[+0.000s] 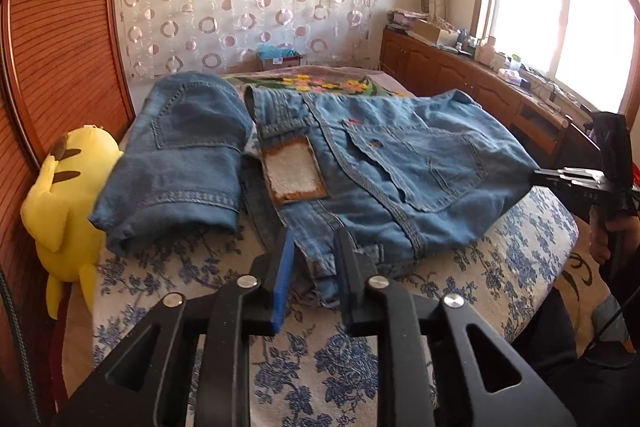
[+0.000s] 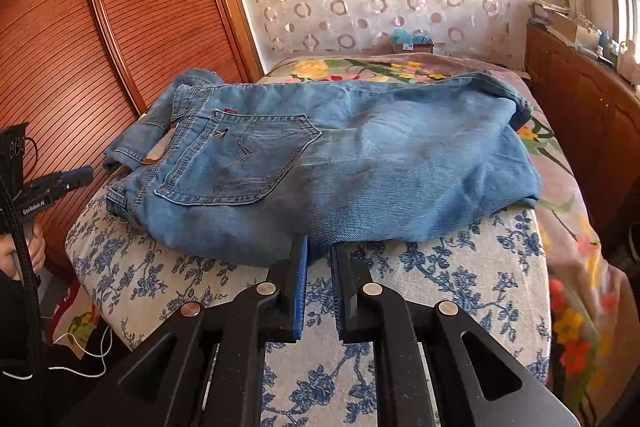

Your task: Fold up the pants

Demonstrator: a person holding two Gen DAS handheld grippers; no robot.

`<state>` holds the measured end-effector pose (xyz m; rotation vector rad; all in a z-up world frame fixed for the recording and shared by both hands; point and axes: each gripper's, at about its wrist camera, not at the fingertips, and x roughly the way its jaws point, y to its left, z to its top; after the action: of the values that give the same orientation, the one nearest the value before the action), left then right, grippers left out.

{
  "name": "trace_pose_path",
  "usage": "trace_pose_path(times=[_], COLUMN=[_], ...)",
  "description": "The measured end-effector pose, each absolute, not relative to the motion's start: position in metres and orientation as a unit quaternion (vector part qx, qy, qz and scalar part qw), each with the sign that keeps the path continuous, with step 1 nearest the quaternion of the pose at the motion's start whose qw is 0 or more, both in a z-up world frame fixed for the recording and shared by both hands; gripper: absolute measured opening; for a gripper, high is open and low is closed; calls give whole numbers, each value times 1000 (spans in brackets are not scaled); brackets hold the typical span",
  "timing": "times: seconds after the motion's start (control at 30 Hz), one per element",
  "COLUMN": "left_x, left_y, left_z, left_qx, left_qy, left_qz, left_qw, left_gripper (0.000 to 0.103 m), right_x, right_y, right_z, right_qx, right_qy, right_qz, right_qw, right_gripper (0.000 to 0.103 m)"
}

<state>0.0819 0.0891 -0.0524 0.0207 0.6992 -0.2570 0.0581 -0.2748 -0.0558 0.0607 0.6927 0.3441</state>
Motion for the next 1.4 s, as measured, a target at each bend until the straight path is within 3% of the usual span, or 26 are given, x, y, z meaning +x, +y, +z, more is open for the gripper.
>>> trace_pose_path(times=[0.07,0.13,0.23,0.4,0.53,0.63,1.1,1.17,1.2,1.4], left_x=[84,88,96,115,143,169,296,304,305,290], left_y=[92,96,98,93,90,88,99,100,100,94], left_z=[-48,-43,-37,-35,-36,-39,-70,-74,-76,-61], left_qx=[7,2,-5,-2,4,7,9,0,-2,2], left_qy=[335,327,317,309,306,310,377,389,394,381], left_qz=[-120,-114,-113,-117,-125,-131,-122,-131,-139,-172], left_qw=[934,938,942,944,944,942,918,912,909,909], left_gripper=[37,60,70,72,72,72,72,60,49,19], right_x=[54,48,44,46,53,62,111,116,117,126], right_y=[-277,-280,-286,-297,-303,-310,-322,-322,-324,-325], right_z=[-57,-56,-54,-54,-54,-56,-65,-68,-69,-73], right_qx=[28,27,29,26,22,19,23,24,25,26], right_qy=[336,334,329,322,320,318,320,323,323,329], right_qz=[165,161,154,134,118,107,82,82,83,85], right_qw=[927,928,931,937,940,942,943,943,942,940], right_gripper=[12,12,12,13,25,28,29,29,29,29])
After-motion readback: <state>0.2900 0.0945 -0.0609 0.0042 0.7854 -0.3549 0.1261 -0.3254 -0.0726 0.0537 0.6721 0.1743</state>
